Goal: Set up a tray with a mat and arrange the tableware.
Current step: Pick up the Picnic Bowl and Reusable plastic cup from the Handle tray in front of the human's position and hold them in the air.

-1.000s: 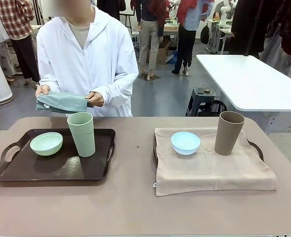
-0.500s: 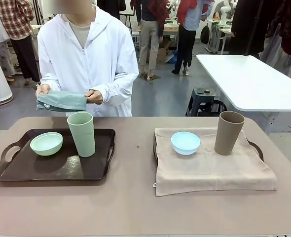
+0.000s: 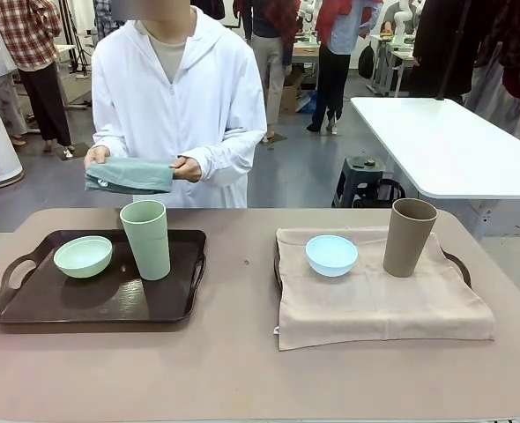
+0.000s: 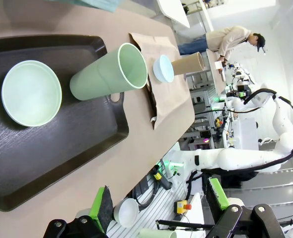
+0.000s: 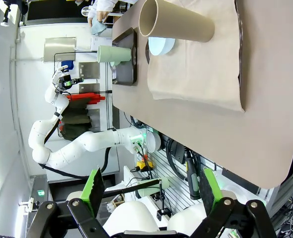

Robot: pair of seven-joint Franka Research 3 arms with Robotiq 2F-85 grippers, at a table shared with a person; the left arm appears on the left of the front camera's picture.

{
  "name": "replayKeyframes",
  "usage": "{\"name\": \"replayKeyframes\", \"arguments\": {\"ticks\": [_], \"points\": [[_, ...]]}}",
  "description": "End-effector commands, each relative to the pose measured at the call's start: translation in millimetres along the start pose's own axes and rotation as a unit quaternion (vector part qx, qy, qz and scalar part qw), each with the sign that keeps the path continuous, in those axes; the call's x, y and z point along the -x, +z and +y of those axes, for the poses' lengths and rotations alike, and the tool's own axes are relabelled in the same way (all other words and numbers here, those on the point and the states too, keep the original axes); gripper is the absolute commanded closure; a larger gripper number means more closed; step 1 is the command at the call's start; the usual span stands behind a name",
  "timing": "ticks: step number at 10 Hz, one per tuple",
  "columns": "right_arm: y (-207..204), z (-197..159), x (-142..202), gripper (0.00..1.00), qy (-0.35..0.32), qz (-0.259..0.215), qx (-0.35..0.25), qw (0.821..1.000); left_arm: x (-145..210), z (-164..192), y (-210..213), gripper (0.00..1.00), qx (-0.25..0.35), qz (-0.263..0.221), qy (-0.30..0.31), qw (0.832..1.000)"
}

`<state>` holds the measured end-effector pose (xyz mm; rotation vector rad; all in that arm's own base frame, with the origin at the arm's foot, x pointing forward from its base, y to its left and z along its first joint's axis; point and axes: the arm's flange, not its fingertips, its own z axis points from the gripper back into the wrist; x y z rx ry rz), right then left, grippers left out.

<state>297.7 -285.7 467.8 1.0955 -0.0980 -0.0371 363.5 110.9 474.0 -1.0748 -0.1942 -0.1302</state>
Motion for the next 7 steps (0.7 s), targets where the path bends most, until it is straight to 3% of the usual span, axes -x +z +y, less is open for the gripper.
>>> {"name": "replayKeyframes", "arguments": {"ticks": [1,7], "points": [[0.7,0.8,1.3,0.00,0.000,-0.002,-0.001,1.000,-0.2,-0.1,1.2,0.00,0.004,-0.002,-0.005,1.000],[0.7,0.8,1.3,0.00,0.000,-0.002,-0.001,1.000,-0.2,-0.1,1.2,0.00,0.004,-0.002,-0.005,1.000]]}}
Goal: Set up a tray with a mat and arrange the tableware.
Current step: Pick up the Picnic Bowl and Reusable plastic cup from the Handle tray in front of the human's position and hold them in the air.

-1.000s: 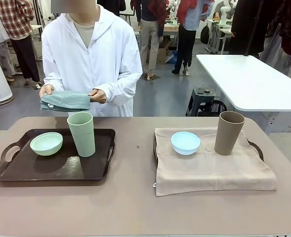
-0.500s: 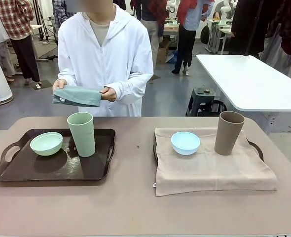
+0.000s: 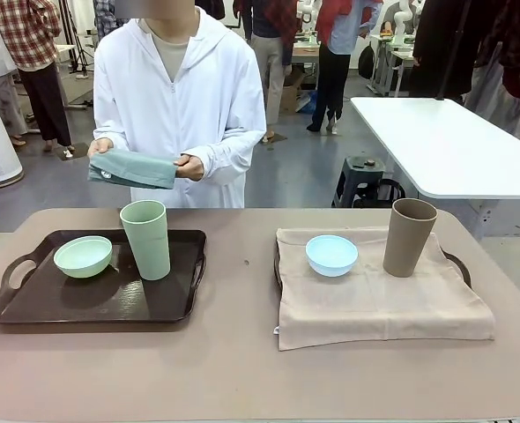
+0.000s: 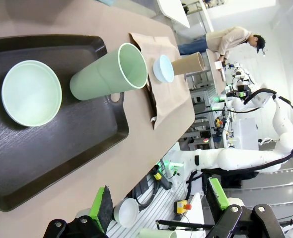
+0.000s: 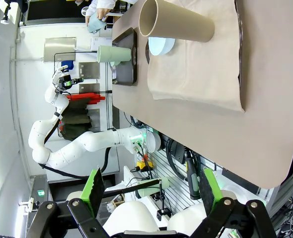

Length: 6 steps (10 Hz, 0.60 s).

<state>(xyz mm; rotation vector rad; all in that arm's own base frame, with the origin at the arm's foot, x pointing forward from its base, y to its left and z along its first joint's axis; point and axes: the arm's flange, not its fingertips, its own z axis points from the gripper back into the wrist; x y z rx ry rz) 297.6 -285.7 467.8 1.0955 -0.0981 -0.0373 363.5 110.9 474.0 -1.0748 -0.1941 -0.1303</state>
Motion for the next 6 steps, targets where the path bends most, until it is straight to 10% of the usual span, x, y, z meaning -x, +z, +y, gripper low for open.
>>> {"name": "replayKeyframes", "arguments": {"ticks": [1,6], "points": [[0.6,0.8,1.2,0.00,0.000,-0.001,-0.001,1.000,-0.2,-0.1,1.2,0.00,0.004,-0.002,-0.005,1.000],[-31.4,56.3,-45.5,0.00,0.092,0.021,0.108,0.990,-27.5,-22.7,6.0,0.00,-0.125,0.034,-0.079,0.988]]}}
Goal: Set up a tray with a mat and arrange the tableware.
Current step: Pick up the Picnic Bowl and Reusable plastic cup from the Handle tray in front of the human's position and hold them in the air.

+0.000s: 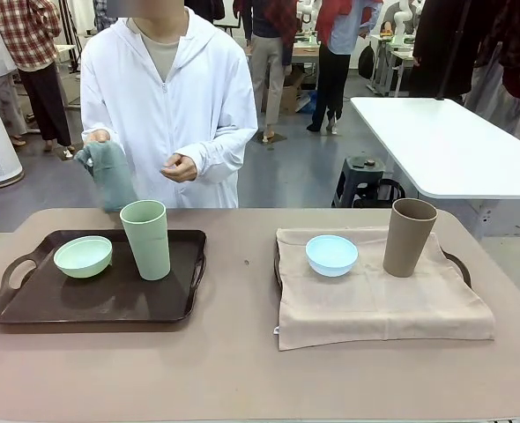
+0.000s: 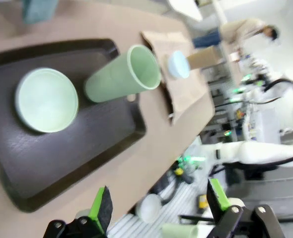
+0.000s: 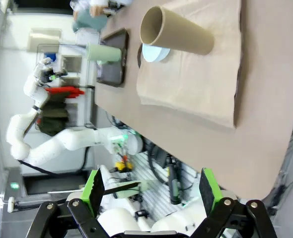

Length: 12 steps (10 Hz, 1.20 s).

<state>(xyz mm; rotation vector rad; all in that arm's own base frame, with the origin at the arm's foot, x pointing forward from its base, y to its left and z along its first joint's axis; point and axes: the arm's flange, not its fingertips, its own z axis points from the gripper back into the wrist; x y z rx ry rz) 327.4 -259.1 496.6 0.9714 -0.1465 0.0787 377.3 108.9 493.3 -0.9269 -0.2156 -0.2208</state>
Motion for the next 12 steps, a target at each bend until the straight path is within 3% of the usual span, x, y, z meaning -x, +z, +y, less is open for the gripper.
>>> {"name": "replayKeyframes", "arguments": {"ticks": [1,3,5,8,10,12], "points": [[-31.2,42.0,-40.3,0.00,0.049,0.035,0.074,0.995,-19.3,-16.5,6.6,0.00,-0.100,0.029,-0.035,0.994],[-63.2,88.2,-76.8,0.00,0.116,0.064,0.130,0.983,-32.6,-29.4,11.3,0.00,-0.165,0.052,-0.038,0.984],[-111.9,139.3,-108.6,0.00,0.219,0.070,0.171,0.958,-50.8,-52.8,16.5,0.00,-0.213,0.057,-0.036,0.975],[-189.0,195.7,-129.1,0.00,0.369,0.054,0.154,0.915,-81.3,-76.0,11.5,0.00,-0.296,0.064,0.029,0.953],[-226.0,205.4,-130.2,0.00,0.440,0.043,0.136,0.886,-92.7,-81.2,-1.9,0.00,-0.337,0.075,0.050,0.937],[-243.3,206.4,-133.9,0.00,0.459,0.030,0.106,0.881,-101.2,-85.6,-10.6,0.00,-0.364,0.060,0.059,0.927]]}}
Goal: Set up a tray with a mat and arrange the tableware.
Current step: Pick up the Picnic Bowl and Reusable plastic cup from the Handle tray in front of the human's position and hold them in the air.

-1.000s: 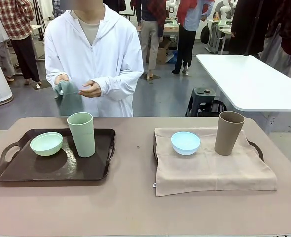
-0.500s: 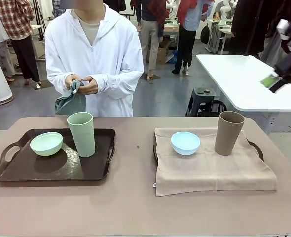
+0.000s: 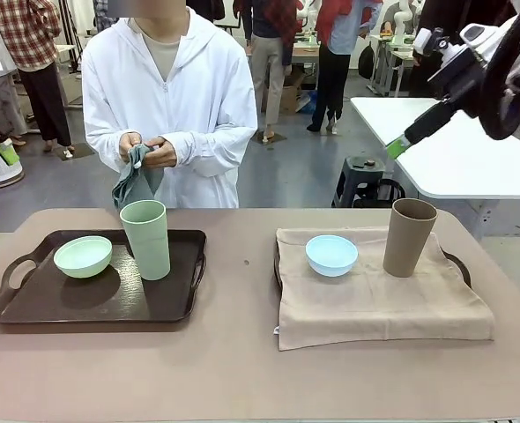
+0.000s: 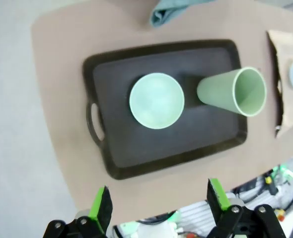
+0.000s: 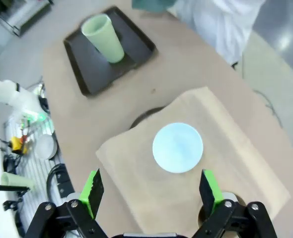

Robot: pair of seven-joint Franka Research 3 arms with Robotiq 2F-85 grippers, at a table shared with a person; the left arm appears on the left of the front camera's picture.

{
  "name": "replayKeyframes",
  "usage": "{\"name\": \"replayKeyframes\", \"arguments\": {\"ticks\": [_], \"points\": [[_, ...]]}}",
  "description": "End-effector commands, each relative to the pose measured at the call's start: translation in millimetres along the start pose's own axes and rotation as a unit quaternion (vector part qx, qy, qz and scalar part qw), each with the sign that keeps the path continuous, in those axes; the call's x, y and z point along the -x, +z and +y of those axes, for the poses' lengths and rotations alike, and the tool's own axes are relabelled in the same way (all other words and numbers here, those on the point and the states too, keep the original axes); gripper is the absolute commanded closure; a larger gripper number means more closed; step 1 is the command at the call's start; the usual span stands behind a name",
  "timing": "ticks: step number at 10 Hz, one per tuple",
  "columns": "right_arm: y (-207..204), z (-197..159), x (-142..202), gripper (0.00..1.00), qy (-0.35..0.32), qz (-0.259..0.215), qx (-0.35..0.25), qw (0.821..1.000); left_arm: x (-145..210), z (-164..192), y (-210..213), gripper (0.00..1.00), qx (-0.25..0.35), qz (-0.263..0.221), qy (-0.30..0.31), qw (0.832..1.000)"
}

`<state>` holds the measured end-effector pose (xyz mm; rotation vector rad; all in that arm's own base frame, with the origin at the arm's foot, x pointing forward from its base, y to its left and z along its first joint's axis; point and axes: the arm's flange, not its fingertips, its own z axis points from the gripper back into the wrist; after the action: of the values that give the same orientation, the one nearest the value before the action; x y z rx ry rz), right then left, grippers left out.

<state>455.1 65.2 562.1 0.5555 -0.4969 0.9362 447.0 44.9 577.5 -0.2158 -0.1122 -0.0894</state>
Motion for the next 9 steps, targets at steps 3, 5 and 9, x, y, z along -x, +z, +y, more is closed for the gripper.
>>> {"name": "replayKeyframes", "arguments": {"ticks": [3,5,9], "points": [[0.0,0.0,0.0,0.00,0.000,0.000,0.000,1.000,0.0,0.0,0.0,0.00,0.000,0.000,0.000,1.000],[-1.1,-3.0,4.3,0.00,-0.005,-0.014,-0.006,1.000,-2.2,-2.3,-1.6,0.00,-0.001,-0.002,0.002,1.000],[-95.0,-13.2,-37.7,0.00,0.209,0.000,0.012,0.978,-10.9,-31.6,-38.5,0.00,-0.032,0.026,-0.061,0.997]]}}
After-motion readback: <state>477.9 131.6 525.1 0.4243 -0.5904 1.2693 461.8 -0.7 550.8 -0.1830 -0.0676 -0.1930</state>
